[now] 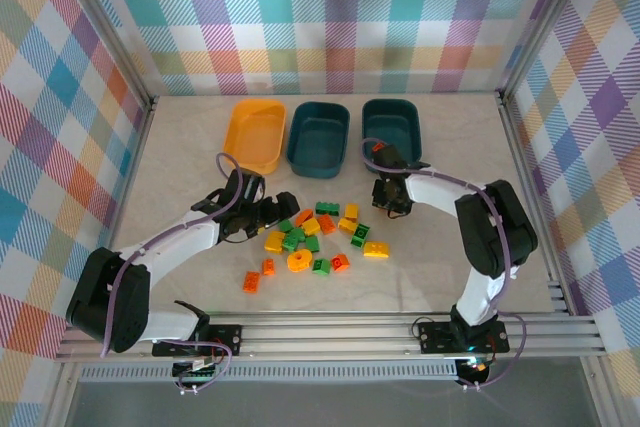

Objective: Sort the legos into containers by color

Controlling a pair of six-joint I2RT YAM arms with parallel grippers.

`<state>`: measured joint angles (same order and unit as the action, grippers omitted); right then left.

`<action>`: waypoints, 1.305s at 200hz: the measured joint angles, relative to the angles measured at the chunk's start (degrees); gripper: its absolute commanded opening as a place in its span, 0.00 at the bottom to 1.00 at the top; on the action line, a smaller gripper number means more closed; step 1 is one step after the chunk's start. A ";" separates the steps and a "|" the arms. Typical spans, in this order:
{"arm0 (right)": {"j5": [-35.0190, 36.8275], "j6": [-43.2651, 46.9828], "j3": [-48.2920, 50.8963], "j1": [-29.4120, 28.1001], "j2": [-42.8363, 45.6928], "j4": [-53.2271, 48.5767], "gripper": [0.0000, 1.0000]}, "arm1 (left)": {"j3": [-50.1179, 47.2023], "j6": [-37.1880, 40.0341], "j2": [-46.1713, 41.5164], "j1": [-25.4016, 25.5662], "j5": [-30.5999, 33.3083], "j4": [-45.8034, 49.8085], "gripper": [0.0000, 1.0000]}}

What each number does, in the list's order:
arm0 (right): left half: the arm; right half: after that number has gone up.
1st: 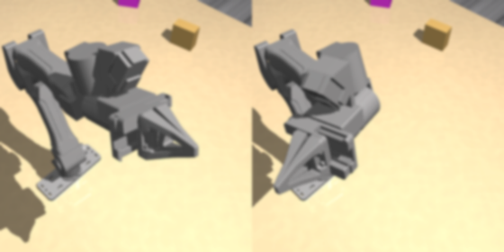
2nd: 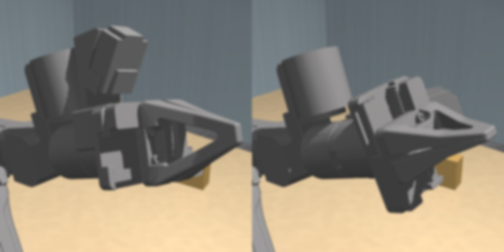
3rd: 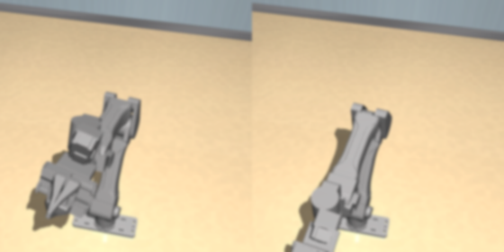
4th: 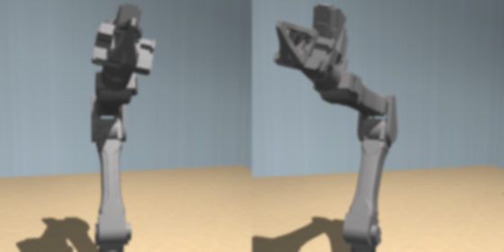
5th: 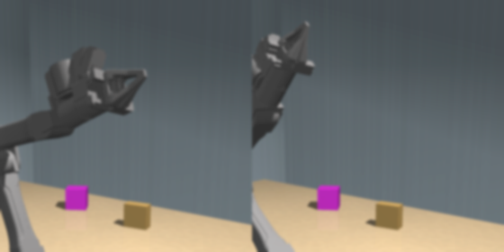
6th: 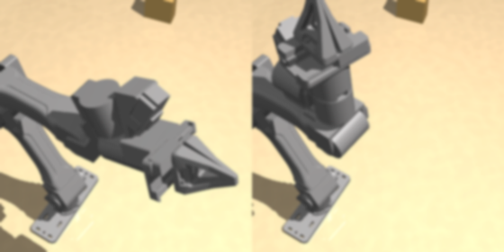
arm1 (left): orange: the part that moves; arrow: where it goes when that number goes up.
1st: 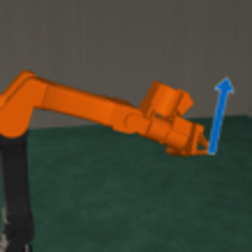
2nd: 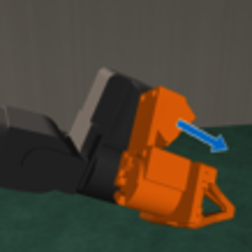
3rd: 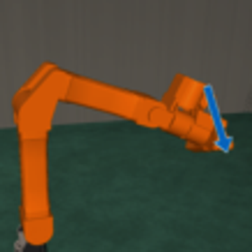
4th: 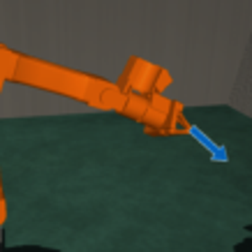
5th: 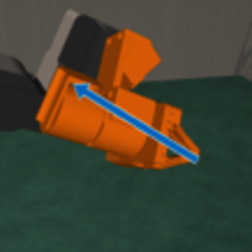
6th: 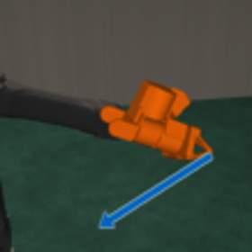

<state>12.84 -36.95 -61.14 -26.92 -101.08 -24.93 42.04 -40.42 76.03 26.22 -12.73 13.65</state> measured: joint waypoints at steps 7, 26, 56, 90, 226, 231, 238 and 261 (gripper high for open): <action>0.13 0.24 0.28 -0.11 1.07 -0.11 0.21 | 0.00 0.04 -0.04 0.00 0.22 0.02 0.95; 0.83 1.55 0.50 -0.28 6.08 -0.94 0.20 | 0.13 0.44 -0.59 0.00 0.85 1.42 0.95; 3.04 4.90 -5.38 0.17 11.23 -3.13 0.22 | 0.76 1.07 -2.69 0.00 3.04 4.22 0.96; 1.46 9.07 -21.07 4.48 2.29 -3.15 0.22 | 2.64 1.16 -3.30 -0.17 4.87 5.09 0.95; -5.40 14.99 -45.83 11.15 -22.32 -13.44 0.62 | 7.37 2.43 4.28 -1.22 2.45 10.47 0.90; -5.40 14.97 -44.44 11.15 -20.98 -13.16 0.62 | 7.67 2.49 4.28 -1.20 2.32 10.51 0.89; -5.38 14.95 -42.10 11.02 -18.82 -12.37 0.62 | 8.07 2.58 4.28 -0.94 2.27 10.49 0.88; -5.09 13.84 -29.77 10.05 -7.74 -8.04 0.62 | 9.51 3.30 4.33 1.05 2.93 11.34 0.85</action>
<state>7.75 -23.11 -90.91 -16.86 -108.81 -32.97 51.55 -37.12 80.36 27.27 -9.80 24.99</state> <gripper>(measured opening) 0.620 0.859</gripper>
